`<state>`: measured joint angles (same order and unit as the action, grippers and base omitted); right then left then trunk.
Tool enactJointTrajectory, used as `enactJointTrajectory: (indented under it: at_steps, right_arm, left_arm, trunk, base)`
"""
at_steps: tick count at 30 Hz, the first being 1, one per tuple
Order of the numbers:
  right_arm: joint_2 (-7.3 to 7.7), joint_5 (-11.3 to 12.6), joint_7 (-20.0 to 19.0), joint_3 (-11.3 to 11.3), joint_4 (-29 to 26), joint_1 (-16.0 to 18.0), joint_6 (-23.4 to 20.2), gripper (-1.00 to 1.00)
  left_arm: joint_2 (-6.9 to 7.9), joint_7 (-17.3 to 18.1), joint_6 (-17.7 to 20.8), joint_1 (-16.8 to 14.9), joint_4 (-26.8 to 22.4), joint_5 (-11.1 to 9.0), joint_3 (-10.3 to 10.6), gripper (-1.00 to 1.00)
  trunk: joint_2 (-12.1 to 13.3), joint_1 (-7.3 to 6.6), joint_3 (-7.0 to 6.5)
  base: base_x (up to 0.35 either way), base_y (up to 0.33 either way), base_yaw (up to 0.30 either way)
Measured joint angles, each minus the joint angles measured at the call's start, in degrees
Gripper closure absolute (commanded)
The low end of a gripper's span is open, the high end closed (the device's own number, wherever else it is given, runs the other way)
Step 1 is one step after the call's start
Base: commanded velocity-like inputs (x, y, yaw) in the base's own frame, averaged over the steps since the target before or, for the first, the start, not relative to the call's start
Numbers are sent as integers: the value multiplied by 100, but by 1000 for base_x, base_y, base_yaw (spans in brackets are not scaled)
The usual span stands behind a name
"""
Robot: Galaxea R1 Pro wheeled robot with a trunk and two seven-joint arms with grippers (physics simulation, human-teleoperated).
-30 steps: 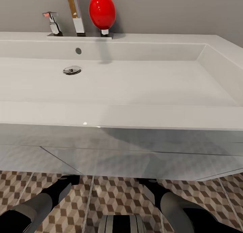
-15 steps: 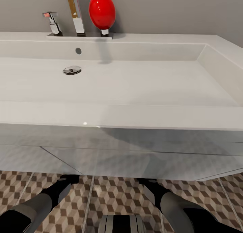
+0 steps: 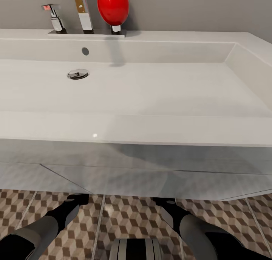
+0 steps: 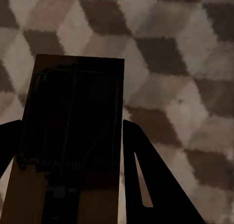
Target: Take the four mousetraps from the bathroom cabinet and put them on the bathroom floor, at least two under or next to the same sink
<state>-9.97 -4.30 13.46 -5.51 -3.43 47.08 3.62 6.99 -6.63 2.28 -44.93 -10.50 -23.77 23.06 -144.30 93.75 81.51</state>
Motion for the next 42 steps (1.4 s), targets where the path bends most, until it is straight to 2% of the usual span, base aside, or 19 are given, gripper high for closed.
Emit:
enactJointTrajectory:
  at_steps: [12, 17, 42]
  right_arm:
    - [0, 0, 0, 0, 1, 0, 0, 100]
    - [0, 1, 0, -1, -1, 0, 6, 100]
    - [0, 8, 0, 0, -15, 0, 26, 100]
  left_arm:
    - [0, 0, 0, 1, -7, 0, -3, 100]
    - [0, 0, 0, 2, -7, -1, -8, 100]
    - [0, 0, 0, -1, -7, 0, -8, 100]
  trunk:
    - [0, 0, 0]
    - [-6, 13, 110]
    - [-7, 13, 111]
  base:
    - [0, 0, 0]
    - [0, 0, 0]
    - [0, 0, 0]
